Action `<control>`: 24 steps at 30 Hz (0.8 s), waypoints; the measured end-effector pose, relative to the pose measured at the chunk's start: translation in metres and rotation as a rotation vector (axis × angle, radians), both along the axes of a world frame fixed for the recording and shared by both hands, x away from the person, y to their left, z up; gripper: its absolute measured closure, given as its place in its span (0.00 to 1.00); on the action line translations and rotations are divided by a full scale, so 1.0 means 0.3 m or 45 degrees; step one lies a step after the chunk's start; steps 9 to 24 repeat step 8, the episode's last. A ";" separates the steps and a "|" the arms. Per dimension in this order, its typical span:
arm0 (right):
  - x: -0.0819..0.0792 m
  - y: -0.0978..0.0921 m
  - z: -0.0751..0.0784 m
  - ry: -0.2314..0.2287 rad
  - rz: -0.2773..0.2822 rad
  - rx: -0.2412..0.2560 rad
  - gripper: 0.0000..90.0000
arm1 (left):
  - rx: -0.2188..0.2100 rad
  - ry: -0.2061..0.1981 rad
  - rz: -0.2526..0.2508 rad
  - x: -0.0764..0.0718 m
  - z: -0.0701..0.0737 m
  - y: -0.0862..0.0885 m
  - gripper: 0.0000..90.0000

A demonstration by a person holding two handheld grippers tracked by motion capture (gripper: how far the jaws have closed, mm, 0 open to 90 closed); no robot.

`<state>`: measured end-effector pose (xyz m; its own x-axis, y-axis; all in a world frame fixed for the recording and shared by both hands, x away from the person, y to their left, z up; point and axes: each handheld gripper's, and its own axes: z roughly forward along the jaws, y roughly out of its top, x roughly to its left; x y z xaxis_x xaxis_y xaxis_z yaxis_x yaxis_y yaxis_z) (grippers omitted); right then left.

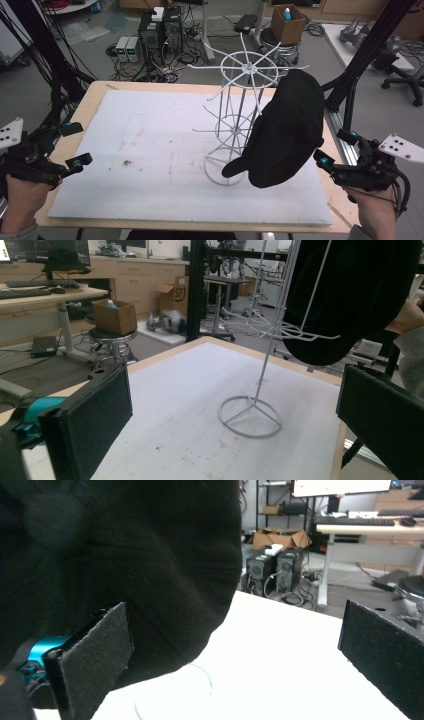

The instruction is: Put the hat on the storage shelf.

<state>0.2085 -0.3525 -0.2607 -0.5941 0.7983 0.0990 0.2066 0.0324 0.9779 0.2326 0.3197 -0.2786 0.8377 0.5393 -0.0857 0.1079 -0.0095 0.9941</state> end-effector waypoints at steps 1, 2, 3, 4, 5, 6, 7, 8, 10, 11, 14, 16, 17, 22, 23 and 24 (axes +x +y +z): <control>-0.001 -0.001 0.000 -0.002 0.005 0.006 0.01 | -0.001 -0.001 0.000 0.000 0.001 0.000 0.02; -0.004 -0.001 0.002 -0.008 0.008 0.008 0.01 | -0.002 -0.001 0.000 0.000 0.002 0.000 0.02; -0.009 0.000 0.005 -0.012 0.013 0.018 0.01 | -0.004 -0.003 0.001 0.000 0.003 0.000 0.02; -0.013 0.001 0.008 -0.026 0.024 0.015 0.01 | -0.003 -0.002 0.001 0.000 0.004 0.001 0.02; -0.019 0.003 0.012 -0.033 0.036 0.016 0.01 | -0.004 -0.003 0.003 0.001 0.005 0.002 0.02; -0.022 0.007 0.016 -0.041 0.044 0.018 0.01 | -0.005 -0.004 0.002 0.001 0.005 0.003 0.02; -0.026 0.010 0.019 -0.037 0.052 0.008 0.01 | -0.006 -0.005 0.001 0.002 0.005 0.002 0.02; -0.028 0.012 0.021 -0.041 0.063 0.004 0.01 | -0.005 -0.005 0.002 0.003 0.006 0.002 0.02; -0.028 0.012 0.021 -0.041 0.063 0.004 0.01 | -0.005 -0.005 0.002 0.003 0.006 0.002 0.02; -0.028 0.012 0.021 -0.041 0.063 0.004 0.01 | -0.005 -0.005 0.002 0.003 0.006 0.002 0.02; -0.028 0.012 0.021 -0.041 0.063 0.004 0.01 | -0.005 -0.005 0.002 0.003 0.006 0.002 0.02; -0.028 0.012 0.021 -0.041 0.063 0.004 0.01 | -0.005 -0.005 0.002 0.003 0.006 0.002 0.02; -0.028 0.012 0.021 -0.041 0.063 0.004 0.01 | -0.005 -0.005 0.002 0.003 0.006 0.002 0.02; -0.028 0.012 0.021 -0.041 0.063 0.004 0.01 | -0.005 -0.005 0.002 0.003 0.006 0.002 0.02; -0.028 0.012 0.021 -0.041 0.063 0.004 0.01 | -0.005 -0.005 0.002 0.003 0.006 0.002 0.02; -0.028 0.012 0.021 -0.041 0.063 0.004 0.01 | -0.005 -0.005 0.002 0.003 0.006 0.002 0.02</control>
